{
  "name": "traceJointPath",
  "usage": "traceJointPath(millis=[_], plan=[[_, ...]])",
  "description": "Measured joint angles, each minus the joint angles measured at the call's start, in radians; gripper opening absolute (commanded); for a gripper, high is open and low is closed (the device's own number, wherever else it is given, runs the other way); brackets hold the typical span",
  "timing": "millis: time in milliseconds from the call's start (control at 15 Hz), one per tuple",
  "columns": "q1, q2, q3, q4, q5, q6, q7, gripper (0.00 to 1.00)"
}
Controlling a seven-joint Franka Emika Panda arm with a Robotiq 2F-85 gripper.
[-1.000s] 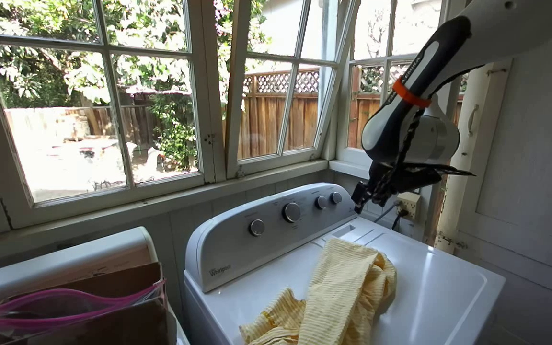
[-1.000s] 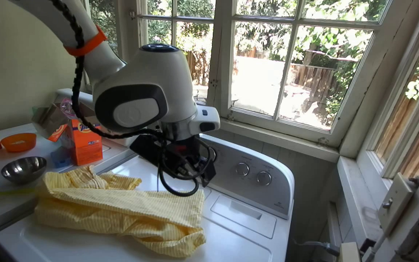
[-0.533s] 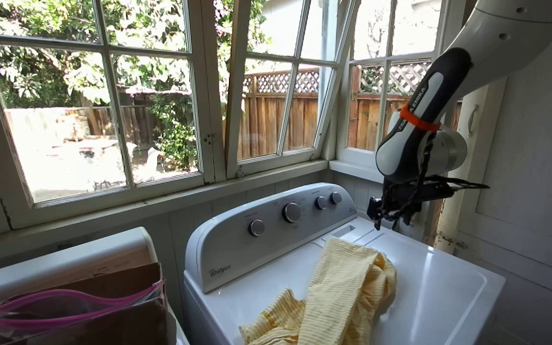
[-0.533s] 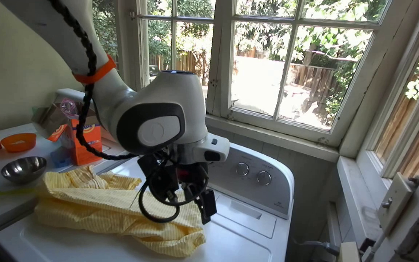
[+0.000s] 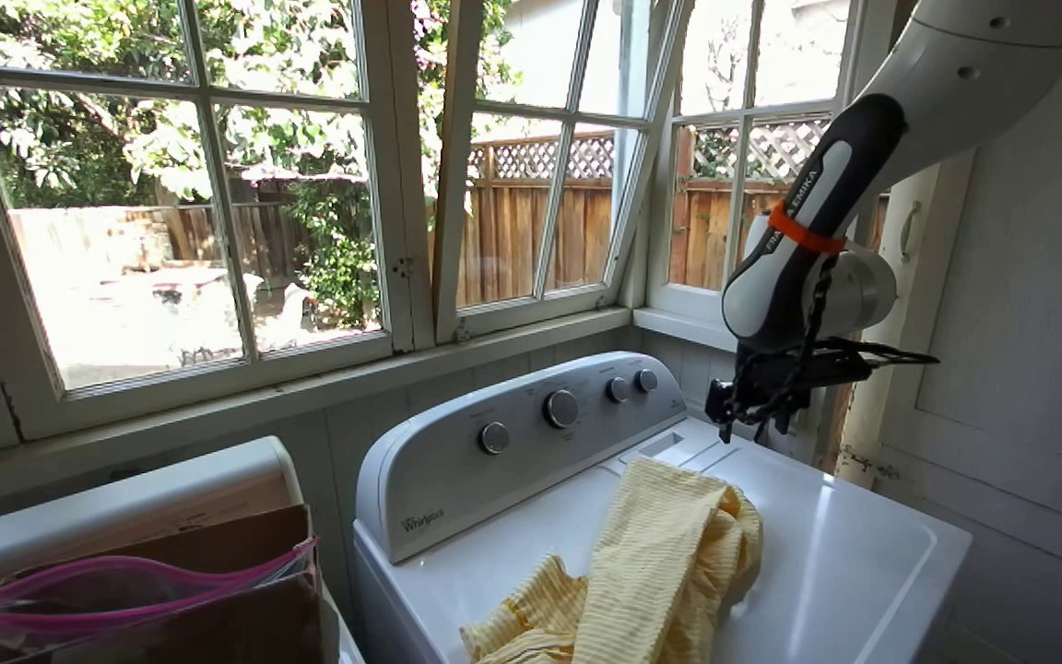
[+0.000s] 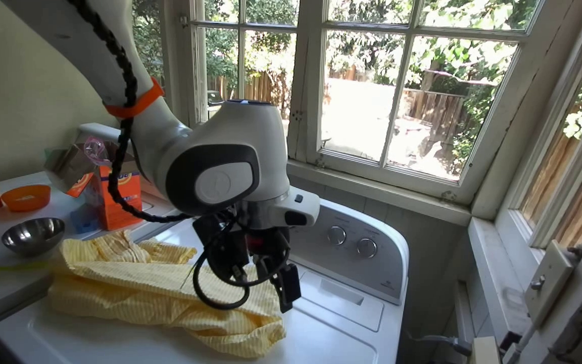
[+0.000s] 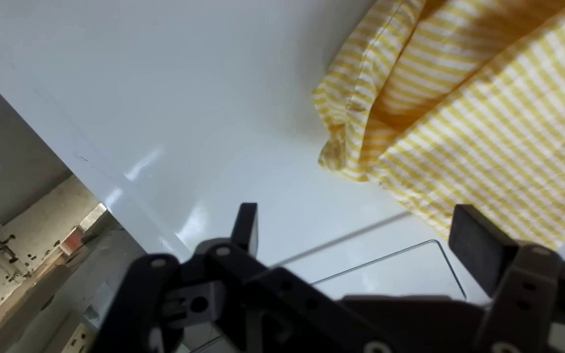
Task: Unfold the yellow towel.
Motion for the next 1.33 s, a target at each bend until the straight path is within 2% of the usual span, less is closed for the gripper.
traceJointPath(millis=[200, 533, 667, 933, 1133, 1333], plan=[[-0.026, 0.010, 0.059, -0.002, 0.075, -0.009, 0.025, 1.00], [-0.005, 0.076, 0.124, 0.004, 0.171, -0.063, 0.237, 1.00], [-0.013, 0.101, 0.152, 0.015, 0.266, -0.053, 0.265, 1.00], [-0.092, 0.143, 0.260, 0.045, 0.536, 0.013, 0.226, 1.00], [-0.174, 0.182, 0.358, 0.056, 0.732, 0.138, 0.164, 1.00], [-0.232, 0.217, 0.411, 0.063, 0.798, 0.254, 0.117, 1.00]])
